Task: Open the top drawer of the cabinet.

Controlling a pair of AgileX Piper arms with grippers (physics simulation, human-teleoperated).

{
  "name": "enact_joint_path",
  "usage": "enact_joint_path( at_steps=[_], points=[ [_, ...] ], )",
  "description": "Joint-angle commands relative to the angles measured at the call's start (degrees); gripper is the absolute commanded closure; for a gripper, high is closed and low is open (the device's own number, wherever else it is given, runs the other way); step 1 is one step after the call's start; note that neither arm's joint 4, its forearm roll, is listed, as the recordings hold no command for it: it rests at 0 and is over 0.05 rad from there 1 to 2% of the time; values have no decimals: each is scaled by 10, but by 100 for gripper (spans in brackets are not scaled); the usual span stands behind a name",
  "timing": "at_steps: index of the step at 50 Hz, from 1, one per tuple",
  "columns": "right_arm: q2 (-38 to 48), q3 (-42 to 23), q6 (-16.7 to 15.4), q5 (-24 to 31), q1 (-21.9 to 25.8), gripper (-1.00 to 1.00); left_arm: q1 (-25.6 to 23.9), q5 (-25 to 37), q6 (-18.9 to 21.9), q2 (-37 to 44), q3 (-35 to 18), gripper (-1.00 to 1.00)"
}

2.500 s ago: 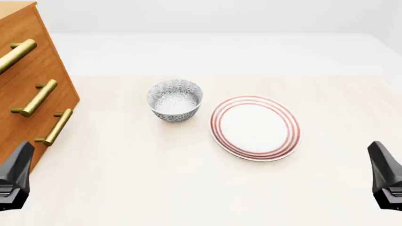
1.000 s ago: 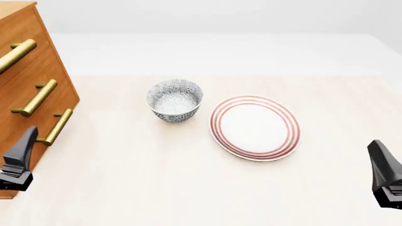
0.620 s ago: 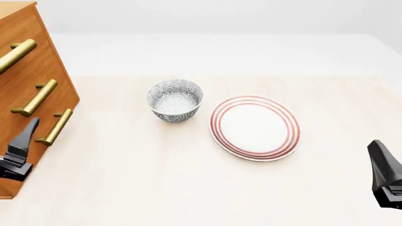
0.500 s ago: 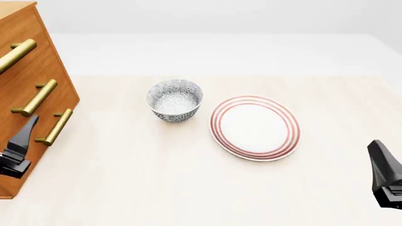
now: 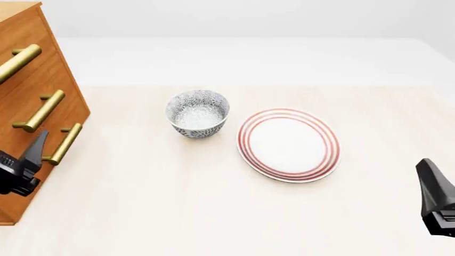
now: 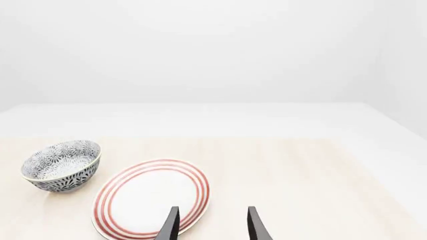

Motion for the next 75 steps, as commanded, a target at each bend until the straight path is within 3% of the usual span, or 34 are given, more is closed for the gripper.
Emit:
enact_joint_path(
  at_steps=[1,9,30,51,60,62,75],
  points=[
    [-3,0,-1,3,0,-100,14,-41,58,25,7,-100],
    [-3,0,-1,2,0,-100,20,-83,107,22,20,-100],
    [0,1,-1,-1,-1,-100,35,-196,189,100,37,-100],
    [8,1,-1,-9,-1,-100,51,-196,227,120,7,-100],
    [8,1,-1,-9,-1,-100,56,-244,257,160,12,-100],
    [7,1,-1,-8,-1,-100,59,-280,275,180,25,-100],
    [0,0,-1,0,-1,-100,69,-322,277,234,6,-100]
  ],
)
